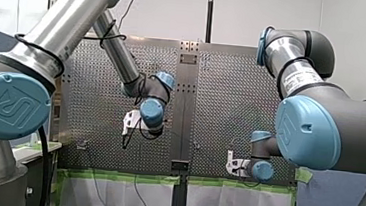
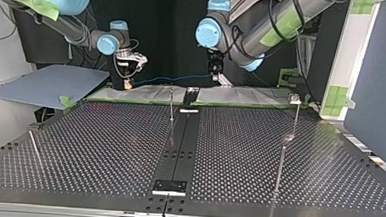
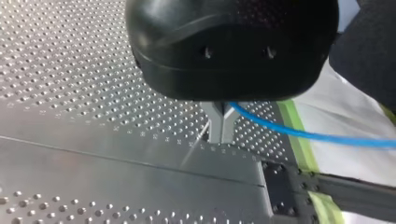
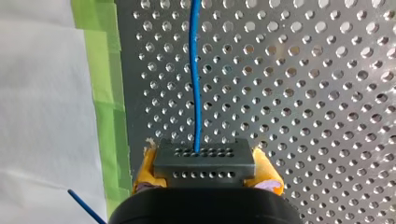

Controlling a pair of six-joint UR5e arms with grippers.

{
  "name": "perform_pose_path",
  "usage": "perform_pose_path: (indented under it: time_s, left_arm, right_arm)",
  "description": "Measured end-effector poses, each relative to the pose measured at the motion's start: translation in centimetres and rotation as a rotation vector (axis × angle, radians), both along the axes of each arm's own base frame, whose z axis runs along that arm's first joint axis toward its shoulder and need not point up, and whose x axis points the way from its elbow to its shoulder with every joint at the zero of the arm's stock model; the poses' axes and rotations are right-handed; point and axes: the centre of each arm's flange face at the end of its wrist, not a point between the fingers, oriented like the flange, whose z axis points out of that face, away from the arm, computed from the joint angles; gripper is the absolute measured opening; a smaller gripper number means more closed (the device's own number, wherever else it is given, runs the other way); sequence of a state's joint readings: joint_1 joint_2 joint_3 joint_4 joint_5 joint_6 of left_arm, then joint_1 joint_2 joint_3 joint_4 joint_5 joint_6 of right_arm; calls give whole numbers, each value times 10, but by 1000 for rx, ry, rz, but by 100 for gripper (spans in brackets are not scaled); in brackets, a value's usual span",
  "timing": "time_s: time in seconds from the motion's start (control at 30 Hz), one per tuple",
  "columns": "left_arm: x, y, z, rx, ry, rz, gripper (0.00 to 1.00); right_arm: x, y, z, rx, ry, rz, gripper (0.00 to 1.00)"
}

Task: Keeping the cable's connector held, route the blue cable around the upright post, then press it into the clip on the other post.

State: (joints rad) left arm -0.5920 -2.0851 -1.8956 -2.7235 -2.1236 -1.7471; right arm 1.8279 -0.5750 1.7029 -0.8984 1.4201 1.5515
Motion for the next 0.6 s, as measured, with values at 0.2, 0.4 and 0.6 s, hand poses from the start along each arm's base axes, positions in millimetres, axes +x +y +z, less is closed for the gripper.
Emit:
perform_pose_path:
  time_s: [0.2, 0.4, 0.6]
  left_arm:
    - [-8, 16, 19, 48, -26, 33, 0]
    - [-7, 21, 46, 73, -71, 38, 0]
    - [3, 20, 83, 60, -139, 49, 0]
  right_arm:
    - [2, 0, 1, -8, -29, 3, 0]
    - [2, -2, 2, 1, -70, -10, 0]
    - [3, -4, 3, -2, -85, -8, 0]
